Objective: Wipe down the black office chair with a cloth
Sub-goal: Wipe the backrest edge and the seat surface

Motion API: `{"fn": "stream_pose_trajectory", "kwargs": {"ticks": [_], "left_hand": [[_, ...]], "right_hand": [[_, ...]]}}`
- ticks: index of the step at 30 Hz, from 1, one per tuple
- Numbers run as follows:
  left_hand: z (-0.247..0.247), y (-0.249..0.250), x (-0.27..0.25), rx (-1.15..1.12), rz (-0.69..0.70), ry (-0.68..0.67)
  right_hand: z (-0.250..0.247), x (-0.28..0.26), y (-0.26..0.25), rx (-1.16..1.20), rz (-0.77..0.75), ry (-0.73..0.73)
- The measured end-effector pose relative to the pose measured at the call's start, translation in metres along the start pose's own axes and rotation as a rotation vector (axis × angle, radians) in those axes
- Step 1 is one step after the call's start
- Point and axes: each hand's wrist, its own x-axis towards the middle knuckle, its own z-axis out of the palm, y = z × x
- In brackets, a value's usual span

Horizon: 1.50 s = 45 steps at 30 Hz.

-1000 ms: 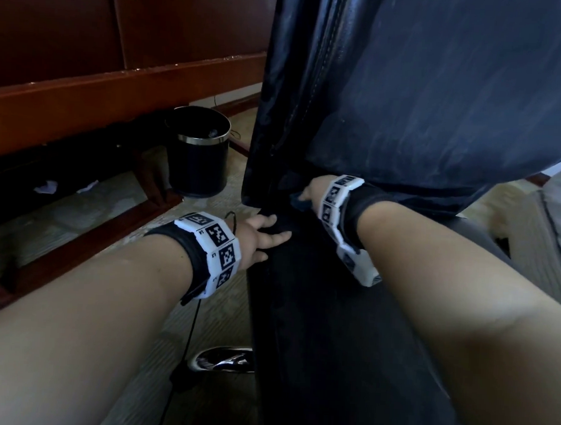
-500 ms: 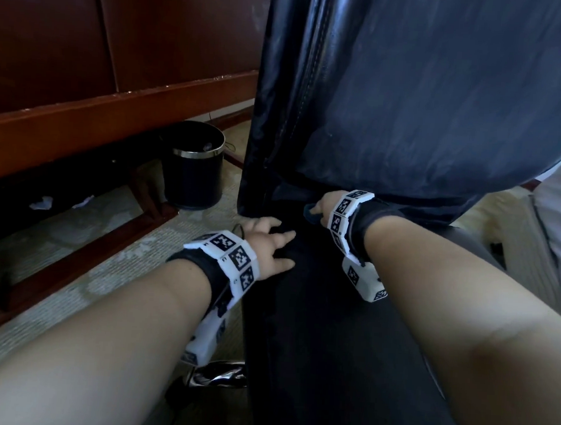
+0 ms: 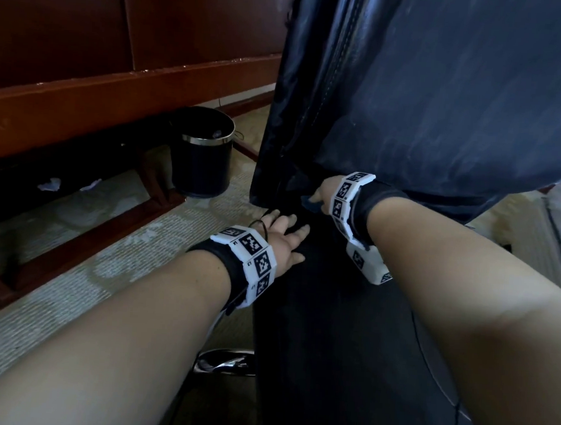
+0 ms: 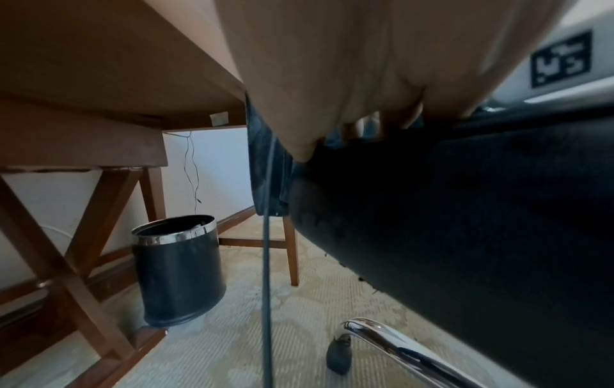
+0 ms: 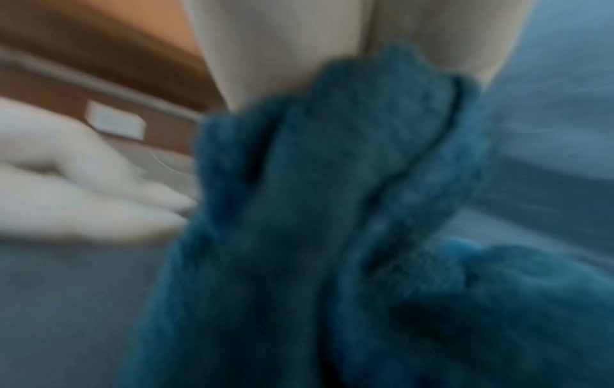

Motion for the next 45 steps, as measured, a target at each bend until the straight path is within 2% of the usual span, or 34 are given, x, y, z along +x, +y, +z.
{"fn": "stream_pose_trajectory", "kwargs": {"ticks": [2,4,5,8,10,12,18,21,23,27,30,34,36,40,43,45], "left_hand": [[0.002,-0.001,0.003,-0.011,0.008,0.008],[0.003,-0.001,0.005,-0.014,0.006,0.009],[0.003,0.0,0.005,-0.012,0.002,0.004],[-0.001,0.003,0.004,0.003,-0.01,0.0],[-0.001,0.004,0.002,-0.002,-0.01,0.004],[0.002,0.002,0.004,-0.045,-0.008,0.009],[-0.004,0.009,0.003,-0.124,-0.029,0.023],[-0.008,0.022,0.002,-0.059,-0.067,-0.015],[-0.007,0.022,0.003,-0.018,-0.083,-0.037],[-0.005,0.017,0.001,0.01,-0.064,-0.032],[0.0,0.011,0.004,-0.008,-0.031,-0.013],[-0.001,0.009,0.007,-0.037,-0.052,-0.012],[-0.006,0.012,0.005,-0.06,-0.058,-0.027],[-0.021,0.018,-0.006,-0.254,-0.081,-0.022],[-0.032,0.017,-0.015,-0.614,-0.099,0.063],[-0.035,0.018,-0.017,-0.837,-0.097,0.116]], "right_hand": [[0.002,0.0,-0.001,-0.185,0.04,-0.078],[0.003,0.0,-0.003,-0.227,0.016,-0.077],[0.005,0.0,-0.003,-0.188,0.008,-0.053],[0.013,-0.001,0.008,0.159,-0.024,0.079],[0.021,-0.001,0.016,0.232,0.0,0.117],[0.029,-0.003,0.025,0.228,0.026,0.135],[0.045,-0.012,0.04,0.051,0.127,0.027],[0.036,-0.008,0.031,0.298,0.068,0.124],[0.02,-0.005,0.015,0.313,-0.04,0.151],[-0.001,-0.002,-0.003,0.408,-0.127,0.156],[0.015,0.006,0.01,0.384,-0.068,0.132],[0.043,0.007,0.035,0.112,0.133,0.046],[0.053,0.006,0.044,0.097,0.155,0.016],[0.057,0.004,0.042,0.07,0.136,-0.008],[0.055,0.0,0.034,0.075,0.119,-0.018],[0.055,0.004,0.032,-0.022,0.161,-0.046]]}}
